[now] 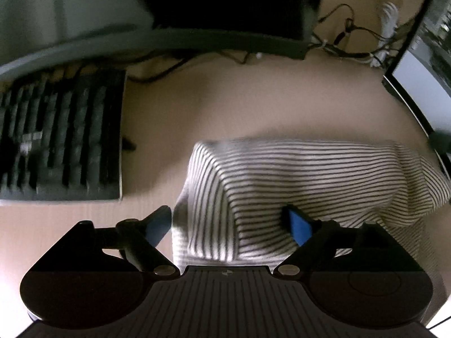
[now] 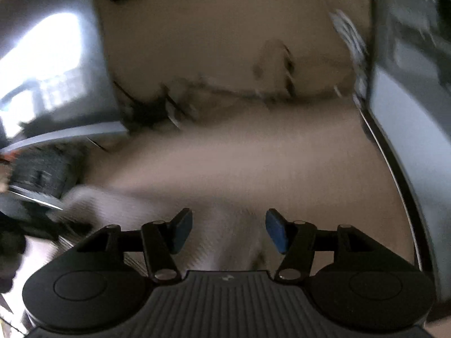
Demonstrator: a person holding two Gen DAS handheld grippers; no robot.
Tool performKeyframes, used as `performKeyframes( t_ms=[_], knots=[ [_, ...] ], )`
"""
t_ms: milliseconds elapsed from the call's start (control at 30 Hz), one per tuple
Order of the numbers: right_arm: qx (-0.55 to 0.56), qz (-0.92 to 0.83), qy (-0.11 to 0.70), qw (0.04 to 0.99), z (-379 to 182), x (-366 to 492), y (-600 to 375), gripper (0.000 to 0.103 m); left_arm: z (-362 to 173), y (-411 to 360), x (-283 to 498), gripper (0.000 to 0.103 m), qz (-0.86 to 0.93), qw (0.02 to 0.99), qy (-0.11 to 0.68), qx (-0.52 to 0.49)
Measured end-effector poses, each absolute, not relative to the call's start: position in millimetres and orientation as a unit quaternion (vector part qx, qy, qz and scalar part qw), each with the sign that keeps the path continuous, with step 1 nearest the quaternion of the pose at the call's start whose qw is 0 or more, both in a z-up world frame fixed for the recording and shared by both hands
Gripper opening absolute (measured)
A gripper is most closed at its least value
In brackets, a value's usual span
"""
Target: Fold clothes
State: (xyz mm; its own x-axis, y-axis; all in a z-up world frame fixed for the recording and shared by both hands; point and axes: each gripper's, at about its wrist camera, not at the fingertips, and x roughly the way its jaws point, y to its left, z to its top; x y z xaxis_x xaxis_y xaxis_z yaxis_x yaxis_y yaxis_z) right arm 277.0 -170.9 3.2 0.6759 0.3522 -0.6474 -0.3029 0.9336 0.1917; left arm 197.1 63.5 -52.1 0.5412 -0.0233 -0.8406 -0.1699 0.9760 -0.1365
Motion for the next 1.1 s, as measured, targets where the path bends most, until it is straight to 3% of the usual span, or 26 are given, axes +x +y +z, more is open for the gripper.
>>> performKeyframes(
  t_ms=[167, 300, 533, 633, 700, 767, 867, 1100],
  knots=[
    [0.008, 0.289, 0.358, 0.888, 15, 302, -133, 0.069, -52, 67, 192, 0.092, 0.049, 0.868, 0.478, -0.122],
    [-0.046, 0.348, 0.386, 0.853, -7, 323, -94, 0.069, -49, 68, 186, 0.093, 0.055, 0.866, 0.481, -0.126],
    [-0.092, 0.395, 0.445, 0.798, -49, 349, -59, 0.088, -32, 77, 164, 0.093, 0.071, 0.866, 0.474, -0.143],
    [-0.081, 0.398, 0.461, 0.789, -56, 353, -52, 0.089, -24, 85, 152, 0.093, 0.081, 0.865, 0.469, -0.158],
    [-0.080, 0.399, 0.457, 0.791, -56, 348, -49, 0.083, -19, 94, 147, 0.093, 0.081, 0.864, 0.464, -0.181],
    [-0.084, 0.402, 0.446, 0.795, -52, 338, -46, 0.066, -14, 101, 144, 0.093, 0.079, 0.863, 0.455, -0.204],
    [-0.126, 0.395, 0.410, 0.812, -44, 310, -38, 0.052, -6, 109, 146, 0.093, 0.072, 0.865, 0.440, -0.229],
    [-0.289, 0.399, 0.274, 0.826, -34, 221, -24, 0.045, -7, 105, 157, 0.094, 0.060, 0.859, 0.442, -0.250]
  ],
)
